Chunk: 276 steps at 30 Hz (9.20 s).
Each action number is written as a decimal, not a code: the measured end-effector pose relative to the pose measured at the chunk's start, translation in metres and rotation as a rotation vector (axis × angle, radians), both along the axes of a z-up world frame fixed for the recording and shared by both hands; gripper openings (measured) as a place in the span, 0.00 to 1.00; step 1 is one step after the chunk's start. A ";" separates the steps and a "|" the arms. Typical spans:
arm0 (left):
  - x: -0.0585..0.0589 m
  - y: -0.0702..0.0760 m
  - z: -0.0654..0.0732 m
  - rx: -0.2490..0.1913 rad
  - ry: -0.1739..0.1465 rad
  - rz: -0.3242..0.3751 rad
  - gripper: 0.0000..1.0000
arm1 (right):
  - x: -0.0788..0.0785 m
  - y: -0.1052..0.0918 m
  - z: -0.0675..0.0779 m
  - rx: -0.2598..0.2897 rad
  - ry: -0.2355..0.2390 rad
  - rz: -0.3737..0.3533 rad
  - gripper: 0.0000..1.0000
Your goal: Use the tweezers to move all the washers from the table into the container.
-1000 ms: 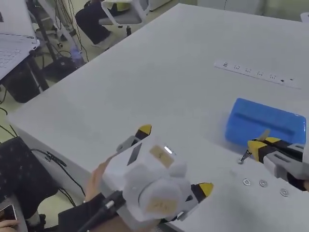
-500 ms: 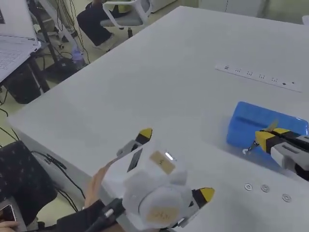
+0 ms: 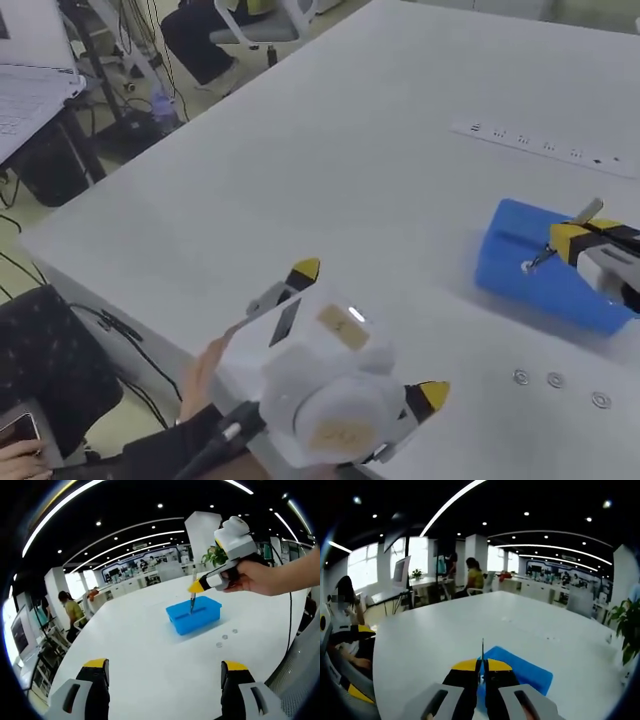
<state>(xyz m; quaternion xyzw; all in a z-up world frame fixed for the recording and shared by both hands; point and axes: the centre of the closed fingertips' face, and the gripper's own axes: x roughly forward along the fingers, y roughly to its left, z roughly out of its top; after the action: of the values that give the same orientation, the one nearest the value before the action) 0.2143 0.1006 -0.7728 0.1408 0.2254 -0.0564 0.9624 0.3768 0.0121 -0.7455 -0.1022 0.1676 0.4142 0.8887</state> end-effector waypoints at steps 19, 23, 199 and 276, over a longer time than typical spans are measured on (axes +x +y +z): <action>0.000 0.002 -0.002 0.011 0.012 0.013 0.94 | 0.034 0.009 -0.041 -0.051 0.007 -0.030 0.00; 0.000 0.003 -0.003 0.010 0.017 0.018 0.93 | 0.038 0.008 -0.045 -0.058 -0.008 -0.041 0.00; -0.003 0.001 -0.012 0.046 0.066 -0.004 0.88 | 0.030 -0.012 -0.048 -0.059 0.094 -0.025 0.01; -0.007 -0.002 -0.017 0.073 0.100 -0.027 0.89 | -0.056 -0.052 -0.067 -0.082 0.153 0.067 0.02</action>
<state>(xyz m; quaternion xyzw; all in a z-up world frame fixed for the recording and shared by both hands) 0.2078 0.0987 -0.7902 0.1759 0.2735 -0.0680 0.9432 0.3207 -0.0403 -0.8125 -0.1122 0.2482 0.4431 0.8541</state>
